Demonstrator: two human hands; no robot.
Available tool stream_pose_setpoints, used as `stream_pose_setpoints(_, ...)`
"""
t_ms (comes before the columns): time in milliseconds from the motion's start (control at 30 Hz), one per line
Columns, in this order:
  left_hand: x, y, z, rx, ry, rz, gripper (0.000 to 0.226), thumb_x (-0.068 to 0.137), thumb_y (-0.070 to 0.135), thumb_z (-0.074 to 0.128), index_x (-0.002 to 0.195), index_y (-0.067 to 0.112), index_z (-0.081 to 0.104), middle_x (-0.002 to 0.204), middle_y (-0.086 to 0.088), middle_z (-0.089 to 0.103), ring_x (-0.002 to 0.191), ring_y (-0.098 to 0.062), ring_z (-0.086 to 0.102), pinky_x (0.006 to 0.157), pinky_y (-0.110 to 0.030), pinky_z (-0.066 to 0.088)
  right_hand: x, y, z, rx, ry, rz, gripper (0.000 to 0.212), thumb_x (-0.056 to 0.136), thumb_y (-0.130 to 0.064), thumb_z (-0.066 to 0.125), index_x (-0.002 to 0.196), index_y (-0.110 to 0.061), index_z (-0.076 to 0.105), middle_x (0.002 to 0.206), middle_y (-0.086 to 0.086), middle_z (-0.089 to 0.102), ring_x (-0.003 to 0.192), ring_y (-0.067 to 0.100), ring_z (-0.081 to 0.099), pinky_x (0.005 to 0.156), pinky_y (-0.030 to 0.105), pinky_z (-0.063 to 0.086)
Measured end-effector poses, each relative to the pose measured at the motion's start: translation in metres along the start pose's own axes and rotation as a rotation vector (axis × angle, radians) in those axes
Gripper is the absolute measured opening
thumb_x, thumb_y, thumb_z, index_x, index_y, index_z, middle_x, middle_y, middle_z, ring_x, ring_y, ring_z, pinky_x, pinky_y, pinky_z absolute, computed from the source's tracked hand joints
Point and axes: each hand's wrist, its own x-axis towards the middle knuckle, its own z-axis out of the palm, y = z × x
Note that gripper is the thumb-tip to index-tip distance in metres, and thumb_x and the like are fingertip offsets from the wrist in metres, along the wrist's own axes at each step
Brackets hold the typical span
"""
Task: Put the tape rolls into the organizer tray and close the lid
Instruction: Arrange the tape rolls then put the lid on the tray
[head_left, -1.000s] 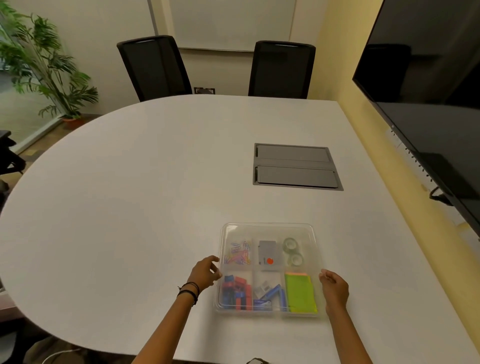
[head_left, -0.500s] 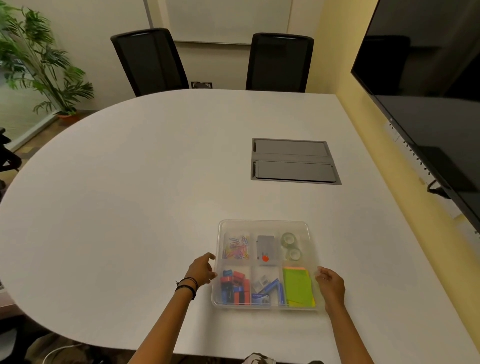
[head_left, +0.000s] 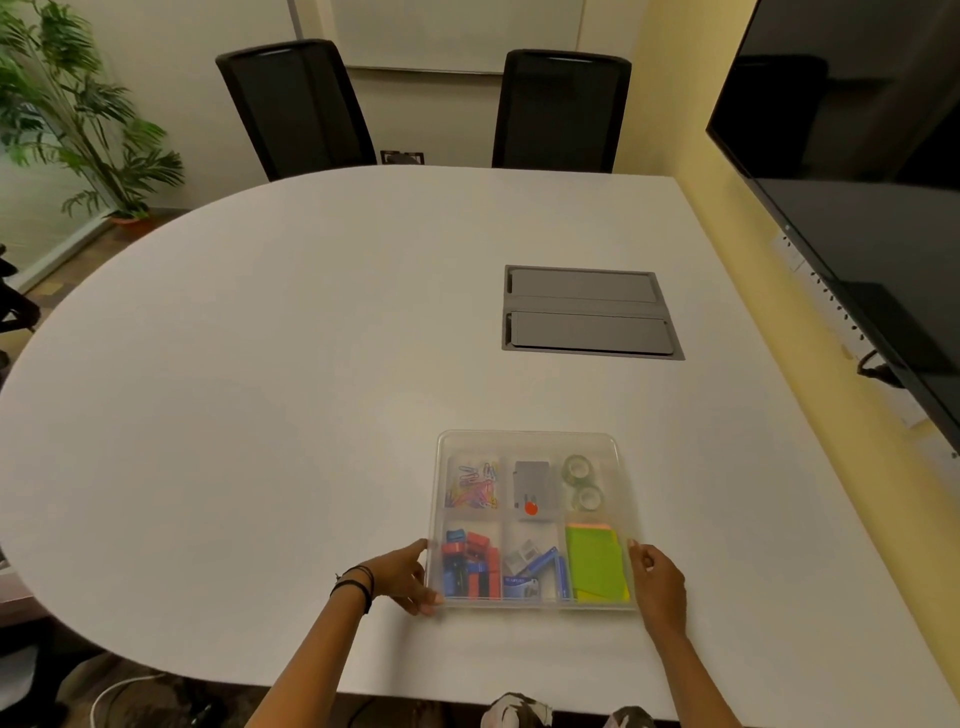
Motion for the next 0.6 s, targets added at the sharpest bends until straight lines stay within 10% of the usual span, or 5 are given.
stream_pose_setpoints(200, 0.004, -0.009, 0.003, 0.048, 0.043, 0.035, 0.082, 0.077, 0.024, 0.076, 0.141, 0.028, 0.024, 0.094, 0.005, 0.064, 0.075, 0.002, 0.065, 0.060, -0.001, 0.045, -0.005, 0.003, 0.004, -0.022, 0.029, -0.049, 0.048, 0.096, -0.025, 0.048, 0.051, -0.020, 0.033, 0.045, -0.004, 0.035, 0.044, 0.010, 0.029, 0.045, 0.027, 0.022)
stream_pose_setpoints(367, 0.010, -0.016, 0.002, 0.076, 0.043, 0.055, 0.080, 0.078, 0.025, 0.075, 0.140, 0.031, 0.025, 0.102, -0.003, 0.065, 0.094, -0.012, 0.061, 0.093, -0.024, 0.037, -0.003, 0.007, 0.005, -0.017, 0.033, -0.067, 0.048, 0.096, -0.025, 0.049, 0.051, -0.020, 0.033, 0.044, -0.005, 0.033, 0.043, 0.010, 0.028, 0.045, 0.027, 0.021)
stream_pose_setpoints(600, 0.015, -0.015, -0.002, 0.107, 0.010, 0.098, 0.077, 0.078, 0.023, 0.074, 0.139, 0.028, 0.026, 0.101, -0.006, 0.066, 0.088, -0.015, 0.063, 0.091, -0.025, 0.048, -0.003, 0.007, 0.008, 0.040, 0.048, -0.092, 0.051, 0.096, -0.018, 0.050, 0.049, -0.022, 0.030, 0.043, -0.007, 0.030, 0.044, 0.008, 0.024, 0.044, 0.022, 0.019)
